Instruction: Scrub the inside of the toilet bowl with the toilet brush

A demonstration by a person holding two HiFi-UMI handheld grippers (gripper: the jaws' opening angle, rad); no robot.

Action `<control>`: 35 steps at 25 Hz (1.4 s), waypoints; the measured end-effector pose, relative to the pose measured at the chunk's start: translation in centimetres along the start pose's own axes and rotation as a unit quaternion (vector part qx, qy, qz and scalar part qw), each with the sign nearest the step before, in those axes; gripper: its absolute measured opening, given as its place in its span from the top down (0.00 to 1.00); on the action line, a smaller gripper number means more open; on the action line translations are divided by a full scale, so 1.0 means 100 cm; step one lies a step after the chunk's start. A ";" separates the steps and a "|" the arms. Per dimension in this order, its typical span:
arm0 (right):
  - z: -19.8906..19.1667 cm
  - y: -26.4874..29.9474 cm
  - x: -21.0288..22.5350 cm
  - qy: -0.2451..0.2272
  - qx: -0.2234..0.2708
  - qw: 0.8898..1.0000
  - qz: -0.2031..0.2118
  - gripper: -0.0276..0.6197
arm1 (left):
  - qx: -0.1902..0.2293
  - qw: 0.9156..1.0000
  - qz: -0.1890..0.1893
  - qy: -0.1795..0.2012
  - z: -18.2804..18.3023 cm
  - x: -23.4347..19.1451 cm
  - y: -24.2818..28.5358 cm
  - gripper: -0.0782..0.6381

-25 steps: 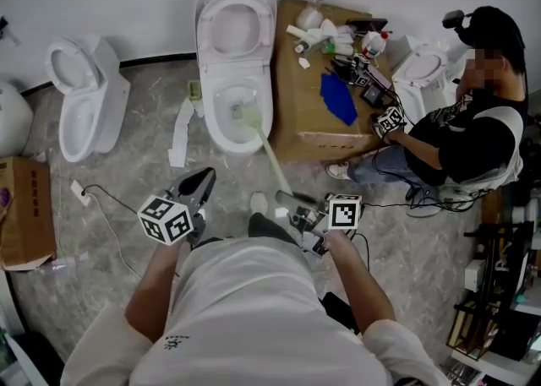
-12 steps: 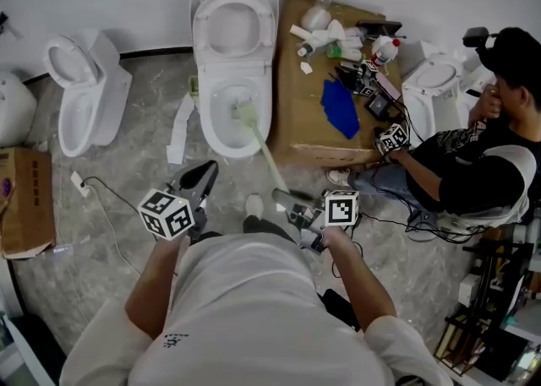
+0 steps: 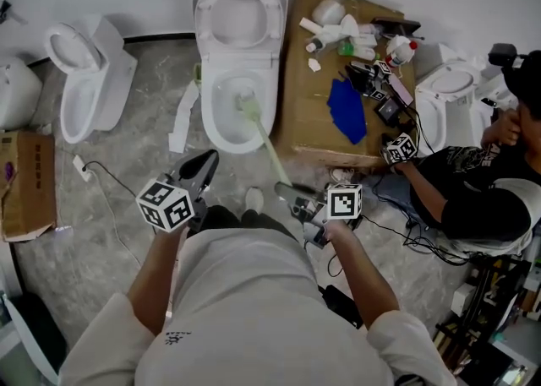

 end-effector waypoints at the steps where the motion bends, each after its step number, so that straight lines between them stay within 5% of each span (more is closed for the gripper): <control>1: 0.001 0.000 0.004 0.003 -0.002 1.000 -0.005 0.86 | -0.001 1.000 0.005 -0.001 0.000 -0.003 0.000 0.90; 15: 0.033 0.027 0.018 0.031 -0.018 0.999 -0.011 0.86 | -0.022 1.000 0.019 -0.002 0.016 -0.048 0.014 0.90; 35: 0.091 0.163 0.125 0.142 0.051 0.986 -0.069 0.86 | -0.082 0.993 -0.081 0.010 0.031 -0.152 0.109 0.90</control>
Point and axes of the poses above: the fingertips, and each gripper's own axes: y forward along the fingers, x to its right, z out of its top, the point moved 9 cm from there along -y, backward along the fingers, and after that the axes turned 7 degrees about y, right-handed, at the moved point
